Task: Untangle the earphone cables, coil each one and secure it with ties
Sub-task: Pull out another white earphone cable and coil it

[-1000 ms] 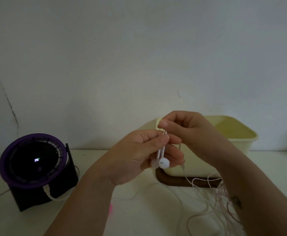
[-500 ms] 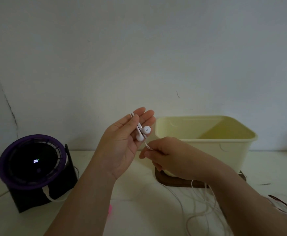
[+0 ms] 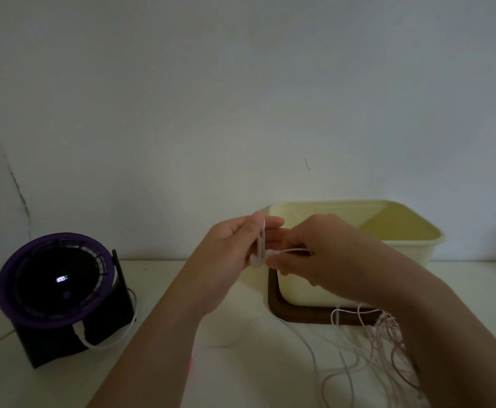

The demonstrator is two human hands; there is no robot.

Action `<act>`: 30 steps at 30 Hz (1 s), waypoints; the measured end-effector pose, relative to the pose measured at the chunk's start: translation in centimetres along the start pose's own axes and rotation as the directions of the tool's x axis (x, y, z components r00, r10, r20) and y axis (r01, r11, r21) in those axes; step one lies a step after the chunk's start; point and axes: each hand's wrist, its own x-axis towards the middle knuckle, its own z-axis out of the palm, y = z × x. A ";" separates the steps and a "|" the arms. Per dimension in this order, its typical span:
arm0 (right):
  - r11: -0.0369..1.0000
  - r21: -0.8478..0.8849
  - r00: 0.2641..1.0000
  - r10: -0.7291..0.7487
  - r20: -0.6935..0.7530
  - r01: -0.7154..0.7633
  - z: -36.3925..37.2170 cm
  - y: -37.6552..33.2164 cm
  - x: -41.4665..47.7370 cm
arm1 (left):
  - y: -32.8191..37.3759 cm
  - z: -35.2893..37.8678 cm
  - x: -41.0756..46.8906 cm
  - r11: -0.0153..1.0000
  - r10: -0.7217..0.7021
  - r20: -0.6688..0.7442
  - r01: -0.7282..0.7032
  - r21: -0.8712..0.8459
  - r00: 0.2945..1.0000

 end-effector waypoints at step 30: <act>0.915 0.377 0.947 -0.019 -0.319 0.145 -0.9 0.6 0.3 | 0.7 0.6 -1.1 0.998 0.051 0.304 -0.037 -0.051 0.951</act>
